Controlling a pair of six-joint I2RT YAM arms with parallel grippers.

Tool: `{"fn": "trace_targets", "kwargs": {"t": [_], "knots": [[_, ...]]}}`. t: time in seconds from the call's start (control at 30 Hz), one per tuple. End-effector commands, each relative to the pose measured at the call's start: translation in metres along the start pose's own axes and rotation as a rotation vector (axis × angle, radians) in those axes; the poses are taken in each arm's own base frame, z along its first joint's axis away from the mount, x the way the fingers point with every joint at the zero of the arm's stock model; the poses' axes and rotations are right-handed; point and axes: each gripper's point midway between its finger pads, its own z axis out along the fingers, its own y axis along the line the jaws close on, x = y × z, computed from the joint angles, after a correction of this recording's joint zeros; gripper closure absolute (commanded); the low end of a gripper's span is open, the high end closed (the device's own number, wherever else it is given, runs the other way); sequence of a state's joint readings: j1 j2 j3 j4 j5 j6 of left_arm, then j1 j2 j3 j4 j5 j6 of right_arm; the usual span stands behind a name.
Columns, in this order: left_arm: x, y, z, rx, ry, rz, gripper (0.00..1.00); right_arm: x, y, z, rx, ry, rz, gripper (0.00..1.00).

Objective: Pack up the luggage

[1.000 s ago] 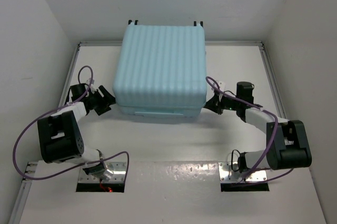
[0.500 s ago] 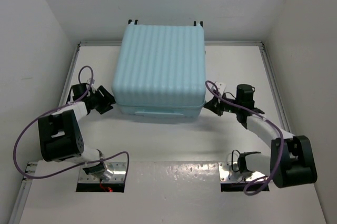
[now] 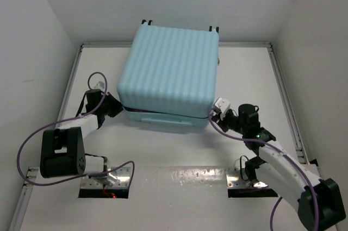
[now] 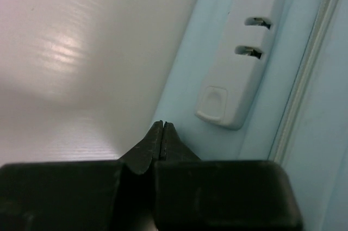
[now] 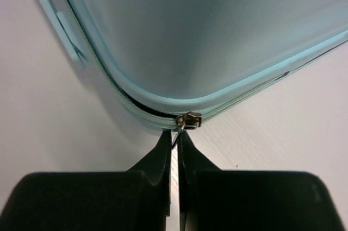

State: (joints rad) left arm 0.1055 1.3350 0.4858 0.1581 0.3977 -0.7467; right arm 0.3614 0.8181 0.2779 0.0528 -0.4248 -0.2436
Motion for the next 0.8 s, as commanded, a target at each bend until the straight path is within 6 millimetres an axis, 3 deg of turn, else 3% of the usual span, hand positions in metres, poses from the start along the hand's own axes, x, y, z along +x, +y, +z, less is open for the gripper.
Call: {"fn": "trace_targets", "kwargs": {"t": [0.0,0.07,0.1,0.27,0.43,0.6,0.73,0.77], "knots": [[0.102,-0.062,-0.03,0.252,0.381,-0.067,1.0,-0.003,0.083,0.003,-0.266,-0.021,0.068,1.0],[0.105,-0.068,-0.031,0.255,0.386,-0.073,1.0,-0.002,0.08,0.005,-0.198,0.001,0.107,1.0],[0.112,-0.066,-0.031,0.248,0.399,-0.065,1.0,-0.005,0.106,0.005,-0.266,0.003,0.092,1.0],[0.117,-0.074,-0.034,0.255,0.389,-0.025,1.0,-0.019,0.115,0.008,-0.254,0.005,0.112,1.0],[0.114,-0.056,-0.044,0.169,0.361,0.001,1.0,-0.022,0.113,-0.011,-0.276,0.014,0.111,1.0],[0.106,-0.061,-0.045,0.178,0.323,-0.004,1.0,-0.034,0.136,-0.034,-0.416,0.0,0.116,1.0],[0.112,-0.064,-0.039,0.183,0.344,-0.011,1.0,-0.042,0.15,-0.028,-0.475,-0.041,0.096,1.0],[0.115,-0.061,-0.036,0.168,0.348,-0.009,1.0,-0.038,0.161,-0.026,-0.512,-0.024,0.074,1.0]]}}
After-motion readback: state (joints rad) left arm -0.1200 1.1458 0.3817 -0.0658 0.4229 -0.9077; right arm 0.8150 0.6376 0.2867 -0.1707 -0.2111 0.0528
